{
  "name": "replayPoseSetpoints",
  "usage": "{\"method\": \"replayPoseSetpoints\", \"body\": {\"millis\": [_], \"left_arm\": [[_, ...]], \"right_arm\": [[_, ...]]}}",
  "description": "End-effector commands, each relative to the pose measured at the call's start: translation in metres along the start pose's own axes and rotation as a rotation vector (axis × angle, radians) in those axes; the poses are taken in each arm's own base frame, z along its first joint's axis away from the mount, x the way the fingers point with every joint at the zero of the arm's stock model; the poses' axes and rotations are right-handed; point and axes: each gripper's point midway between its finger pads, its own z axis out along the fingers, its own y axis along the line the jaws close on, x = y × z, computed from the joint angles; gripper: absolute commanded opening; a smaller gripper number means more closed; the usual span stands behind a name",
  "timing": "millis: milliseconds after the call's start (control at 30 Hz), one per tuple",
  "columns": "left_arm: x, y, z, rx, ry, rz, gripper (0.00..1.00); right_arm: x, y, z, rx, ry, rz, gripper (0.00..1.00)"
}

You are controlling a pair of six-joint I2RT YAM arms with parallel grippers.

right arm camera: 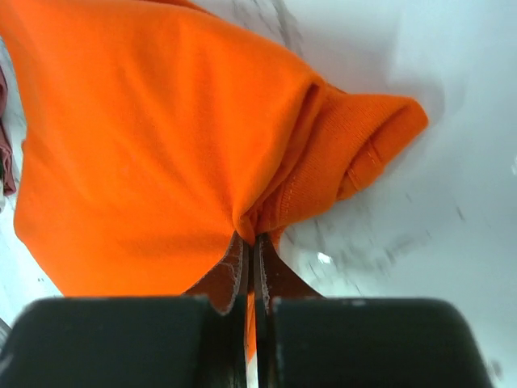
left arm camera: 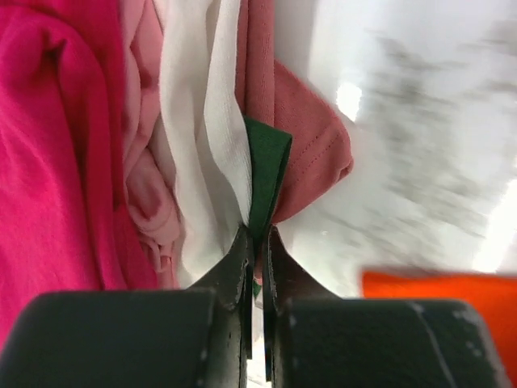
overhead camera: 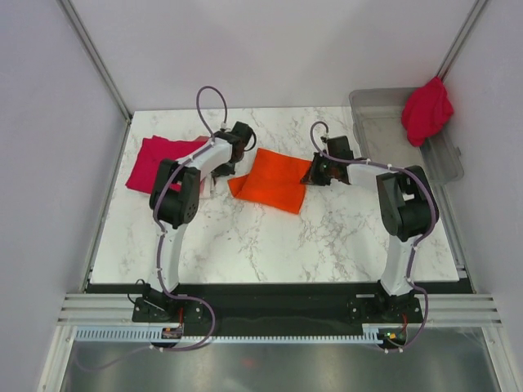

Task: Fold and stack the t-shirts
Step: Fold the tshirt

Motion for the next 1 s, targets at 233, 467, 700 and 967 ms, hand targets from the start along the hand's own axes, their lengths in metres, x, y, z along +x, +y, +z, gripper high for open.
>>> {"method": "replayPoseSetpoints", "body": {"millis": [233, 467, 700, 967], "left_arm": [[-0.039, -0.057, -0.091, 0.357, -0.101, -0.163, 0.27], [-0.047, -0.054, -0.125, 0.461, -0.138, -0.171, 0.45], [-0.047, -0.043, -0.141, 0.477, -0.189, -0.187, 0.77], [-0.072, -0.049, -0.178, 0.766, -0.417, -0.279, 0.98]], "right_arm": [[0.011, -0.049, -0.066, 0.185, -0.020, -0.005, 0.32], [0.011, -0.056, -0.085, 0.241, -0.064, 0.000, 0.67], [-0.008, -0.048, -0.106, 0.236, -0.200, 0.013, 0.85], [-0.020, -0.053, -0.124, 0.264, -0.345, 0.060, 0.98]]}}
